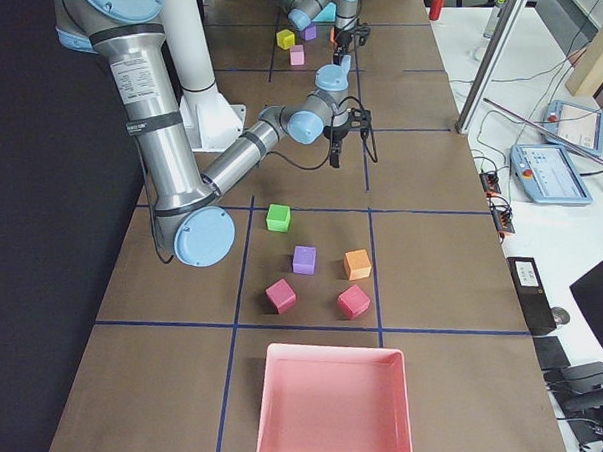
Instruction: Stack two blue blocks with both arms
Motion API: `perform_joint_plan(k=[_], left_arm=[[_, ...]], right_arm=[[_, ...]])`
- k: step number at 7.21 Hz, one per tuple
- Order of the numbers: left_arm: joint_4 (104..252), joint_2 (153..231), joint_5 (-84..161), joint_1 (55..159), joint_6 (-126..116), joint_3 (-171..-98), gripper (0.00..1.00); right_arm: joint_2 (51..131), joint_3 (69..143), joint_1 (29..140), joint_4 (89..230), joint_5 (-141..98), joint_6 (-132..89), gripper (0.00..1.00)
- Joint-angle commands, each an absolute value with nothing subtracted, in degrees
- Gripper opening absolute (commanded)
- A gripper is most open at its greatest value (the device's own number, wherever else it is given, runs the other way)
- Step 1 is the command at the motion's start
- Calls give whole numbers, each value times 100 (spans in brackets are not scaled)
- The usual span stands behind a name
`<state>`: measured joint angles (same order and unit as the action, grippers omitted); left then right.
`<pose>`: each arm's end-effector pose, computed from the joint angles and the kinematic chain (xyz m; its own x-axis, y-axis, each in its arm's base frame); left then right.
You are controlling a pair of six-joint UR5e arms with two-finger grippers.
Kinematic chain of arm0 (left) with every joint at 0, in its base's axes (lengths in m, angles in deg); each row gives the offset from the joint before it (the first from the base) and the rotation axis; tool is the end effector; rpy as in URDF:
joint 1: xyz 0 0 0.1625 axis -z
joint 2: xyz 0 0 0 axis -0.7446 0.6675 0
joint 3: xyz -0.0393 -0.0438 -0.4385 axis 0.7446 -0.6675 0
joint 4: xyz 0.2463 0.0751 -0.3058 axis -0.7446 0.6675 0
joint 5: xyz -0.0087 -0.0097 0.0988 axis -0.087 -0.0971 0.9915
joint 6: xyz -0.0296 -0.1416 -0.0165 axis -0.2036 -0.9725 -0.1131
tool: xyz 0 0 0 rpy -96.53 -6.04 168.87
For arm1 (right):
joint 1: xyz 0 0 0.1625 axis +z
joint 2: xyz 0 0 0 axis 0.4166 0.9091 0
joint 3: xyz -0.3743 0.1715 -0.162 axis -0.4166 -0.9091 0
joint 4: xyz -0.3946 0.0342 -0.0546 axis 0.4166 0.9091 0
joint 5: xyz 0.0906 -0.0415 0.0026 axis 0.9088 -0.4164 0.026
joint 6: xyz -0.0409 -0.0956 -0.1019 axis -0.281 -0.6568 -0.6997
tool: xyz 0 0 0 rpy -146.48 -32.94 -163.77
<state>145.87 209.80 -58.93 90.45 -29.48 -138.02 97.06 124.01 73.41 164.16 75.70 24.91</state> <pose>0.4788 -0.5205 0.3052 0.6690 0.3054 -0.6777 -0.2234 0.9522 0.2085 -0.3349 -0.4739 0.3938 0.6102 0.1060 0.7851 -0.1628 0.9866 -0.0067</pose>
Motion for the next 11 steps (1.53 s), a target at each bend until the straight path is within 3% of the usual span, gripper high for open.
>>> perform_joint_plan(k=[1,3,6,11], left_arm=[[14565,21995,-5770,8550,-4154,-13099,32],[14566,22682,-5770,8390,-4598,-12404,32],[14583,23033,-5761,8214,-4817,-11965,32],[14740,23089,-5761,8214,-4800,-11673,35]], right_arm=[[9952,12372,7489,16332,7581,2159,100],[10006,12372,7489,16323,7581,2167,100],[10049,12372,7480,16323,7572,2194,100],[10058,12372,7480,16323,7572,2194,100]])
